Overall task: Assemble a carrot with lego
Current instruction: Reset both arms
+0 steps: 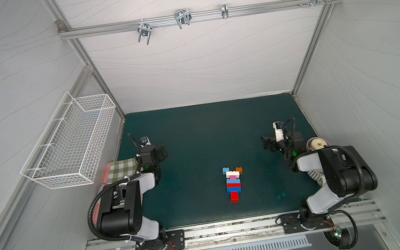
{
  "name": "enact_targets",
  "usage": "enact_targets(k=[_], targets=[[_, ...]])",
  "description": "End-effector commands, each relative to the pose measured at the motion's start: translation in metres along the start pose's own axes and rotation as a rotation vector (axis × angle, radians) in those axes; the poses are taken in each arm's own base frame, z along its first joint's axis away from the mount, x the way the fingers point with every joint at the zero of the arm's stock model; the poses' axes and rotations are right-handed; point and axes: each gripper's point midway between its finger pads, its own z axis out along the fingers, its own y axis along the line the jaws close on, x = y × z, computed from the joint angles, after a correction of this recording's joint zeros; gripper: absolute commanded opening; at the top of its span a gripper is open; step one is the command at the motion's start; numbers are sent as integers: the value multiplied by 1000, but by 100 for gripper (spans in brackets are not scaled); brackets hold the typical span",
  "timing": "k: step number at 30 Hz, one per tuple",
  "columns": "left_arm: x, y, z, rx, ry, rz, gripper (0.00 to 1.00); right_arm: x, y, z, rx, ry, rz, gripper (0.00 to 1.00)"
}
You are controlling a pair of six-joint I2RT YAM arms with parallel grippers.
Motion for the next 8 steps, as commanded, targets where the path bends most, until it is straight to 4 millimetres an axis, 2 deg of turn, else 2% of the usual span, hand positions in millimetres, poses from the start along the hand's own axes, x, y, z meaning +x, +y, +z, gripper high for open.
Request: enact_targets(k=[1, 8], targets=[[-11, 2, 2, -11, -45, 1, 99, 10, 4, 1, -13, 30, -6, 99], [-12, 1, 2, -11, -45, 2, 99, 9, 5, 1, -44, 28, 13, 99]])
